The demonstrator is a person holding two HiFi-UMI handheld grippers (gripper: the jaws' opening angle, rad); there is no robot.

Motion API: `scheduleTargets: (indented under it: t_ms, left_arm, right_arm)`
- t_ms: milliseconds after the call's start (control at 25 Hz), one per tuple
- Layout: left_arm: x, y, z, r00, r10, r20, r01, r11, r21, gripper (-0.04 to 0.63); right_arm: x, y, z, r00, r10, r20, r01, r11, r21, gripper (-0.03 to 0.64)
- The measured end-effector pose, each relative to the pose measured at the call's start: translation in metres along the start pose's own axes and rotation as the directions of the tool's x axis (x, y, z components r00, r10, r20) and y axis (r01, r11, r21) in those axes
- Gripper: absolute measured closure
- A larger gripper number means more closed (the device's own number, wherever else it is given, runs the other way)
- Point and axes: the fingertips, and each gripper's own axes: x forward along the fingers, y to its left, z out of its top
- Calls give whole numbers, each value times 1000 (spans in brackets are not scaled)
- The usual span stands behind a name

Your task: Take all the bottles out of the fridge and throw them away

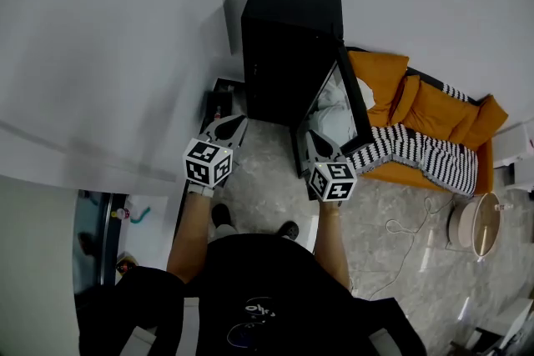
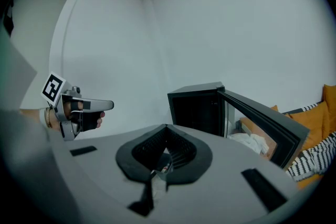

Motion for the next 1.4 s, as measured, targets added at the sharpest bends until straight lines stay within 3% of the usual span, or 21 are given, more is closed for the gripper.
scheduleTargets:
  t_ms: [1400]
  left_arm:
    - [-27,-17,-5,1000,6,0,-6,1000,19,594]
  right_arm:
    - [-23,20,-5,1000,15,12,-15,1000,-26,609]
